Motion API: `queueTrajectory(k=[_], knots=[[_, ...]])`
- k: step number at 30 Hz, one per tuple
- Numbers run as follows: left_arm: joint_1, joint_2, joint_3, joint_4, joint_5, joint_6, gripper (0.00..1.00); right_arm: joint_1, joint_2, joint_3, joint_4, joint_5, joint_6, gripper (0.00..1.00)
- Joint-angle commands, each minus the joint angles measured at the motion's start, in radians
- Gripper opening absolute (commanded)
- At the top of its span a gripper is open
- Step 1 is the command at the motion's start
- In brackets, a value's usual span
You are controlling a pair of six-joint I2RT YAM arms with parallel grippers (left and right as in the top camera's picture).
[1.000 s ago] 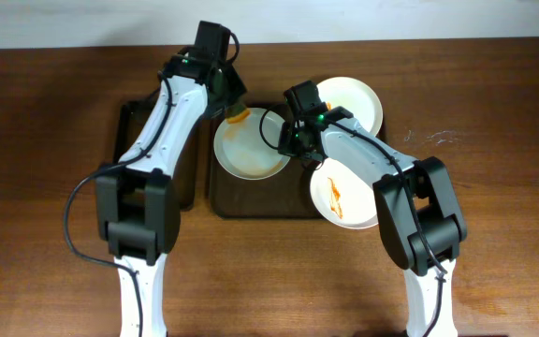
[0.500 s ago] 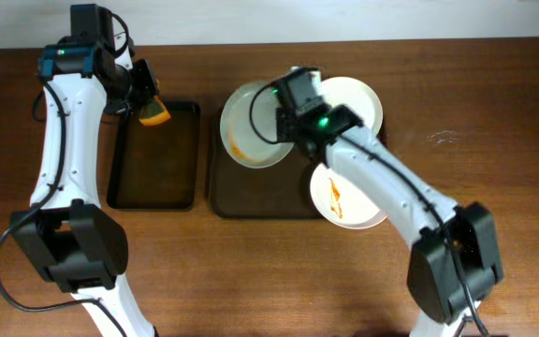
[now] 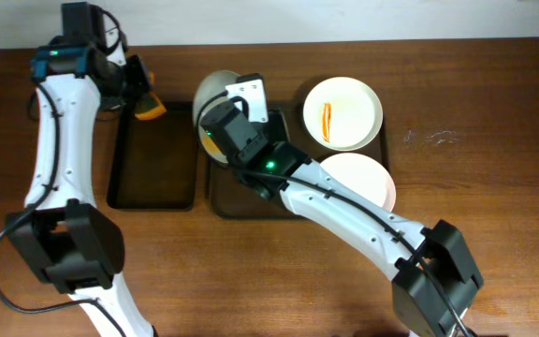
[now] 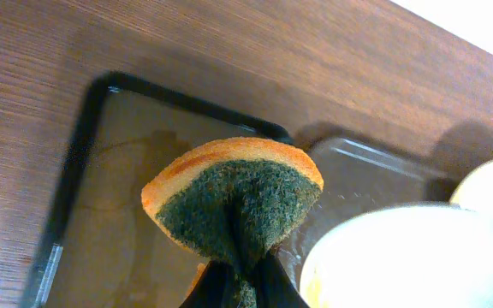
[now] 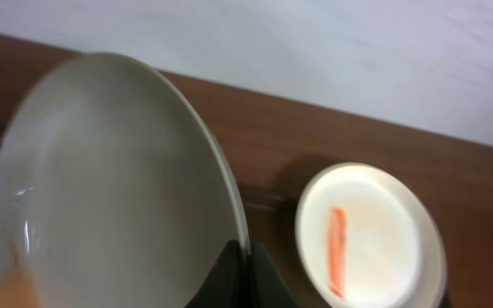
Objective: Clean dirty plates on tray and stack at the side
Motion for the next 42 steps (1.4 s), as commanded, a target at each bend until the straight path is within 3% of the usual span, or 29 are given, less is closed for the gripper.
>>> queueTrajectory(k=[1,5,7,11,15,20,26,32,37,40,42], knots=[[0.098,-0.026,0.015,0.006,0.003,-0.001,0.0,0.05,0.01,0.01,0.088,-0.047,-0.111,0.04],[0.19,-0.026,0.015,0.003,0.026,-0.027,0.0,0.126,0.117,0.01,0.212,0.058,-0.315,0.04],[0.205,-0.026,0.015,0.003,0.026,-0.027,0.0,0.171,0.15,0.01,0.325,0.127,-0.482,0.04],[0.205,-0.026,0.015,0.002,0.026,-0.027,0.0,0.201,0.15,0.01,0.502,0.24,-0.6,0.04],[0.205,-0.026,0.015,0.002,0.026,-0.027,0.0,0.198,0.15,0.01,0.574,0.381,-0.633,0.04],[0.205,-0.026,0.015,0.002,0.026,-0.027,0.0,0.211,0.15,0.01,0.736,0.379,-0.745,0.04],[0.174,-0.026,0.015,-0.001,0.021,-0.026,0.0,0.175,0.134,0.01,0.623,0.483,-0.698,0.04],[0.061,-0.023,0.015,0.021,-0.024,-0.022,0.0,-0.007,-0.025,0.01,0.035,0.037,-0.157,0.04],[0.014,-0.013,0.015,0.02,-0.024,-0.022,0.0,-0.346,-0.225,0.01,-0.243,-0.557,-0.044,0.05],[-0.014,-0.01,0.015,0.02,-0.024,-0.022,0.0,-0.486,-0.192,0.01,-0.324,-0.843,-0.042,0.22],[-0.029,-0.009,0.015,0.021,-0.024,-0.022,0.0,-0.517,-0.125,0.01,-0.377,-0.883,0.015,0.29]])
